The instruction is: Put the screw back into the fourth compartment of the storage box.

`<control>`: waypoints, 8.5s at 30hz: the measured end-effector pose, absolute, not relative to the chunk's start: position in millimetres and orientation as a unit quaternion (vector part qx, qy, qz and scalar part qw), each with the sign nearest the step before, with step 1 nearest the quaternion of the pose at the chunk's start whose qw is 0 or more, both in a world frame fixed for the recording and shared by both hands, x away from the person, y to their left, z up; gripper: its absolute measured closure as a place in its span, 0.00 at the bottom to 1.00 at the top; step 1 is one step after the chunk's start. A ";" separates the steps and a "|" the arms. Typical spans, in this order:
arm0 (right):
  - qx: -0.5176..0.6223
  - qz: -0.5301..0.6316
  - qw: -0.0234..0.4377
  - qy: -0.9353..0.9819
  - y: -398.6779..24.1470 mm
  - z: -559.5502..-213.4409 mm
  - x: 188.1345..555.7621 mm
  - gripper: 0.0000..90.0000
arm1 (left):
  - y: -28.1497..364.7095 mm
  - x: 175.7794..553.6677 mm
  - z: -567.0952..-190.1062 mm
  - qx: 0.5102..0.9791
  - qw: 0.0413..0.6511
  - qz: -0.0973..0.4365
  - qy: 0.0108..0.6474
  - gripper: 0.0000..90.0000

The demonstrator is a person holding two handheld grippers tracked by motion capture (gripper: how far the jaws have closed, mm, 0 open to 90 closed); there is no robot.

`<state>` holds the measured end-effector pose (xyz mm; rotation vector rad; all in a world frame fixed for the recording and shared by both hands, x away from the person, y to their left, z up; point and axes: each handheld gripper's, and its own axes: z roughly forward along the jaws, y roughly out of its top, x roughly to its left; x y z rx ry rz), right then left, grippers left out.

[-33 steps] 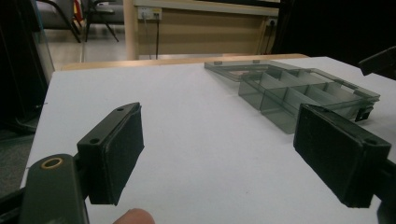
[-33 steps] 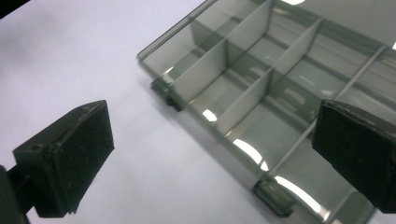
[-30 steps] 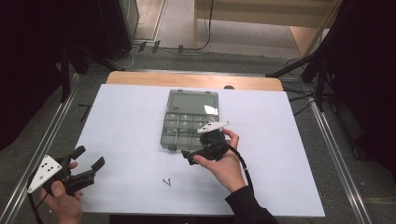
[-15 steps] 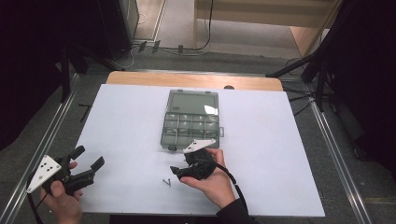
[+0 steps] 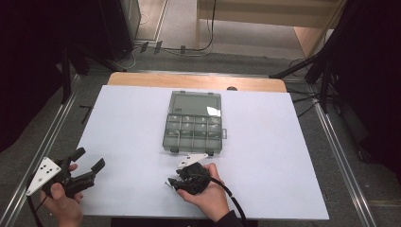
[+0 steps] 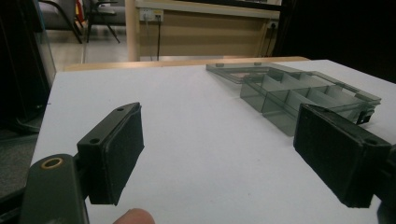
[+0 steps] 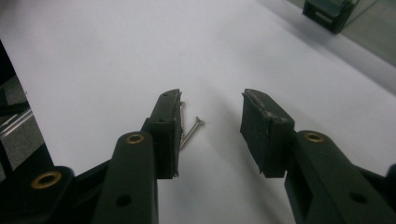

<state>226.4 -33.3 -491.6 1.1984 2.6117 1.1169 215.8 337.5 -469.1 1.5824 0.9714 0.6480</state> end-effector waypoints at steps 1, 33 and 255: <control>0.391 0.363 0.026 0.846 -32.7 -492.7 225.4 0.67 | 337.5 215.8 -469.1 0.670 0.554 0.274 0.411 0.18; 0.381 0.325 0.087 0.861 -19.6 -503.3 211.3 0.92 | 336.1 215.4 -469.1 0.671 0.552 0.273 0.413 0.18; 0.360 0.358 0.056 0.860 -13.1 -501.1 227.2 0.42 | 332.8 216.7 -469.1 0.672 0.550 0.278 0.411 0.18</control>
